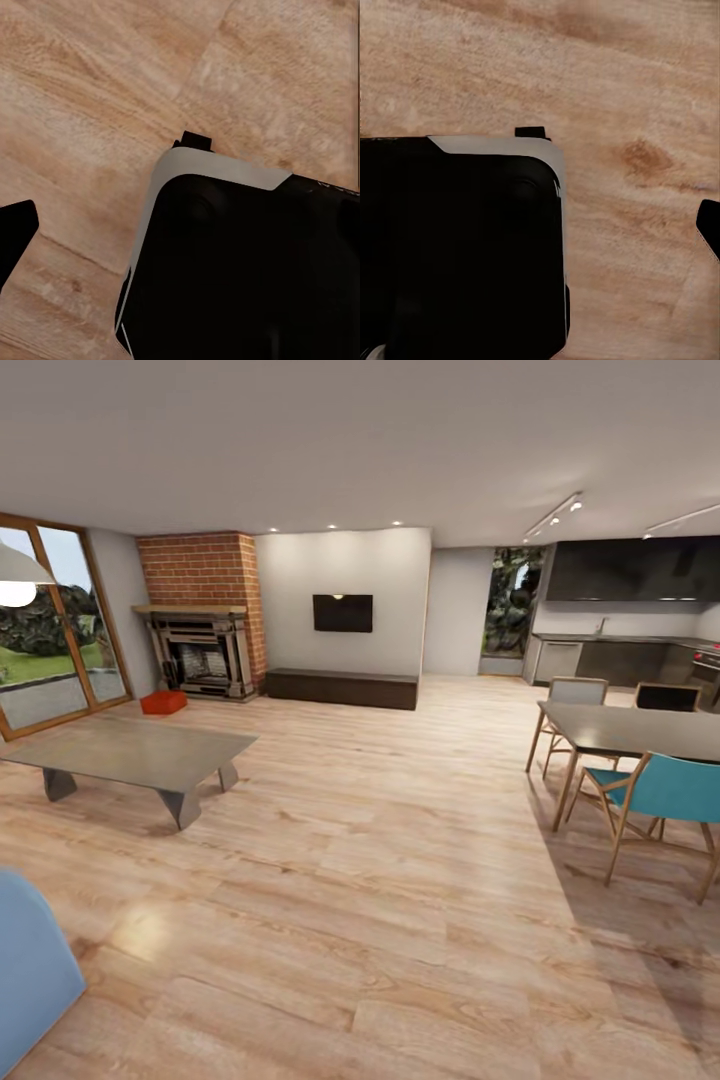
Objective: Move the two storage containers from the living room to the garage. In the garage, place one container on the floor and stack the other container on top of it (either order is fine).
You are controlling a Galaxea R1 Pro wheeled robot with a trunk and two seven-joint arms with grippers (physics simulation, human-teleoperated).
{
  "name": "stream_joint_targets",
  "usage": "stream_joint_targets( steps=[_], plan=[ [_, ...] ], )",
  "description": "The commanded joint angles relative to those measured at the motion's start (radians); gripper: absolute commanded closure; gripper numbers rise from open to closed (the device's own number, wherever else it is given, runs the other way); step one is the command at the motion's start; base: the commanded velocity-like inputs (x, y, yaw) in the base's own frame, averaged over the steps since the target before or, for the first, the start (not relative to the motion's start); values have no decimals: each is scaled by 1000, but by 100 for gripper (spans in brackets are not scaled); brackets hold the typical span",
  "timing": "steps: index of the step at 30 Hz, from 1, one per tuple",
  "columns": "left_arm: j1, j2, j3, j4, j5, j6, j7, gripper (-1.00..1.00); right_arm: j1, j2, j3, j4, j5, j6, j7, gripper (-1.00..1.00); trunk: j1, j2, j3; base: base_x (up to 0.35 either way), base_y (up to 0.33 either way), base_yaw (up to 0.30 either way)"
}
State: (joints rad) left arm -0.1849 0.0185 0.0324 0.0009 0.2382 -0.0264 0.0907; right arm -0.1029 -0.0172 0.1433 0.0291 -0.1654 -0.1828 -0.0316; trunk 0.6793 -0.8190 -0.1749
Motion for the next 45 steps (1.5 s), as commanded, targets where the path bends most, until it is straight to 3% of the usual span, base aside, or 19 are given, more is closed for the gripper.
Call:
stream_joint_targets(
  steps=[1,45],
  plan=[
    [-1,0,3,1,3,-3,1,-100,-1,0,9,3,-10,-6,-1,-100,1,-1,-1,324,0,0],
    [-1,0,3,1,3,0,1,-100,-1,0,9,3,-9,-7,-1,-100,1,-1,-1,324,0,0]
  ],
)
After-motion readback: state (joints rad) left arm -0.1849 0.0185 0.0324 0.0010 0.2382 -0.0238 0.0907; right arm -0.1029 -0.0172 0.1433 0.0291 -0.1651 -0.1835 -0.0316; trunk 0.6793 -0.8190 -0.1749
